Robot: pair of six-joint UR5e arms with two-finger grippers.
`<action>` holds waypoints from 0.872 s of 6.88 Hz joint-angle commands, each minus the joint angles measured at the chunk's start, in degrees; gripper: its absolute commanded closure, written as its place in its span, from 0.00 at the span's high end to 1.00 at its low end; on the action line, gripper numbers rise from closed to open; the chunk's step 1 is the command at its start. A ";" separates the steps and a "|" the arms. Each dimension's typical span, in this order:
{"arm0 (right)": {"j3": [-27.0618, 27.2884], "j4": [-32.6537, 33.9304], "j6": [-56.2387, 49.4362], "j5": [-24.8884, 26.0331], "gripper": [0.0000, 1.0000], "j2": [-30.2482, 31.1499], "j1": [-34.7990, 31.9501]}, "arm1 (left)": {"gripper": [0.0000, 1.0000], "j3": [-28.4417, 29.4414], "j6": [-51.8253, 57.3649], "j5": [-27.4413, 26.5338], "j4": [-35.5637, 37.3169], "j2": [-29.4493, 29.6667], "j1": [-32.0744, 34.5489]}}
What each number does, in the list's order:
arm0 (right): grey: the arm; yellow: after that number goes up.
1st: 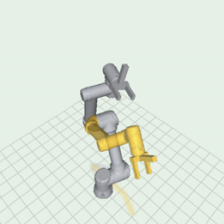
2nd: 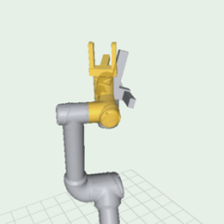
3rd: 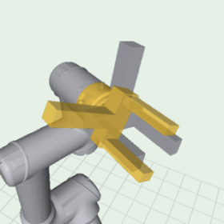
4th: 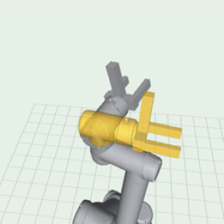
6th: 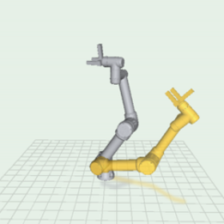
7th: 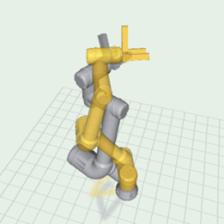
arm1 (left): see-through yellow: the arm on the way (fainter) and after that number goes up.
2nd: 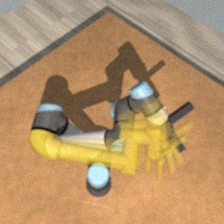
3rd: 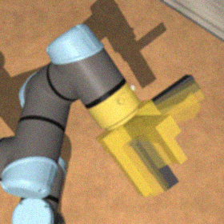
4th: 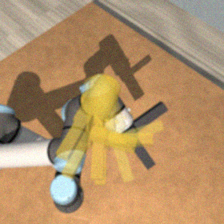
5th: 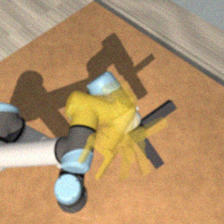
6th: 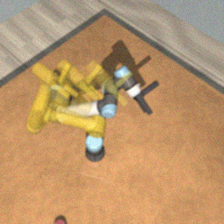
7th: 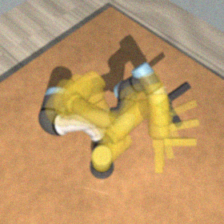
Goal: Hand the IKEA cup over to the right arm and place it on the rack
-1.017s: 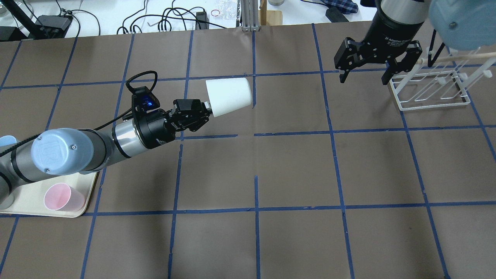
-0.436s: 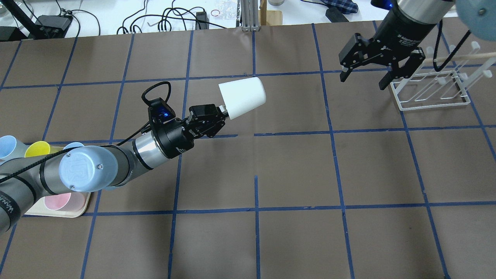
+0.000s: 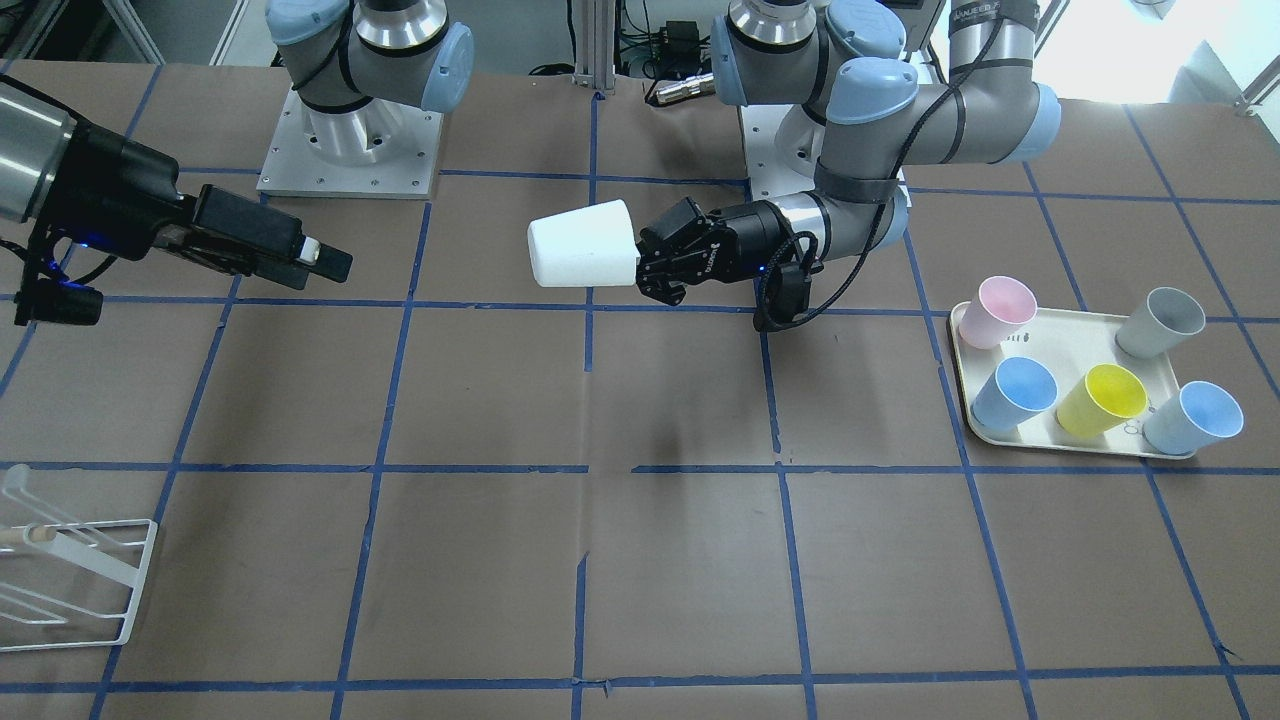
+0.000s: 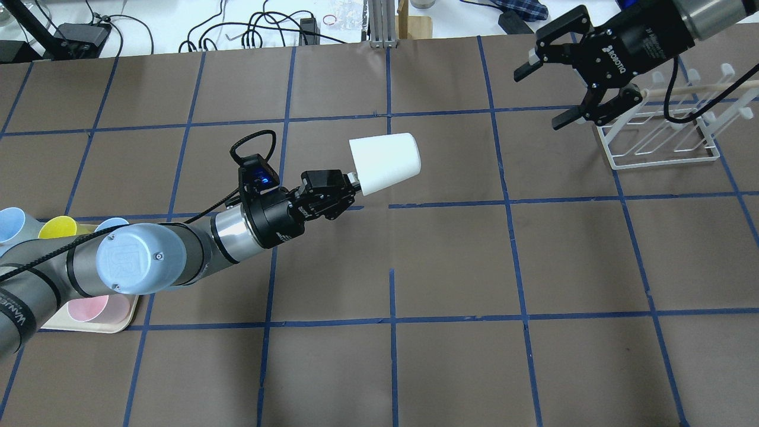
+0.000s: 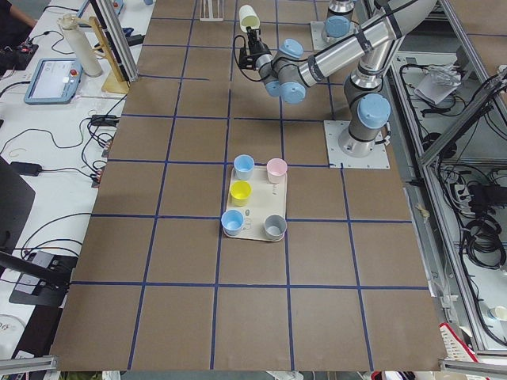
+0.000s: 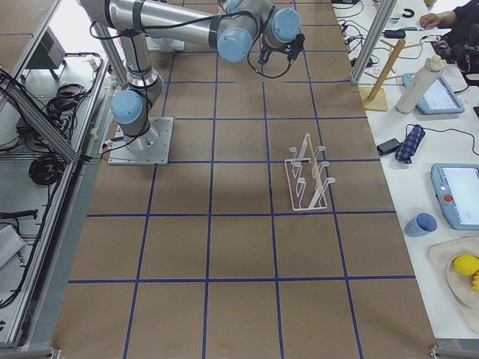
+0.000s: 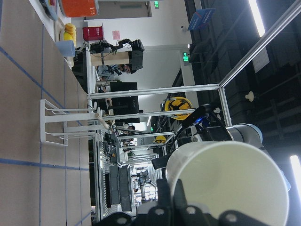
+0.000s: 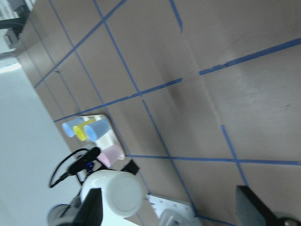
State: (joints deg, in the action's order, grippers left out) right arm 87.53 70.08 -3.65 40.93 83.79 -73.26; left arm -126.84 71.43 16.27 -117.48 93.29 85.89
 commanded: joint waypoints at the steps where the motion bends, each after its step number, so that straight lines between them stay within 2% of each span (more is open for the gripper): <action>1: 6.04 -1.88 -0.13 -14.26 1.00 -0.21 0.05 | 0.00 0.10 -0.42 -0.01 0.05 -0.91 3.74; 2: 9.03 -2.22 0.13 -14.74 1.00 -0.12 0.05 | 0.00 0.19 -0.94 0.25 0.14 -1.18 4.72; 3: 9.93 -4.66 0.14 -14.74 1.00 0.40 0.22 | 0.00 0.19 -1.03 3.82 0.32 -0.83 5.16; 4: 9.94 -6.43 0.14 -13.35 1.00 0.58 0.22 | 0.00 0.19 -0.86 4.64 0.58 -1.00 6.12; 5: 9.94 -11.75 0.57 -10.11 1.00 0.58 0.05 | 0.00 0.19 -0.68 8.92 0.67 -1.09 7.61; 6: 9.33 -17.38 1.10 -10.26 1.00 1.54 -0.04 | 0.00 0.28 -0.68 10.61 1.37 -0.66 8.24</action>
State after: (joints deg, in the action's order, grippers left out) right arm 97.24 58.64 -3.08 29.74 84.59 -73.18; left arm -126.62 70.69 24.23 -116.68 92.36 93.13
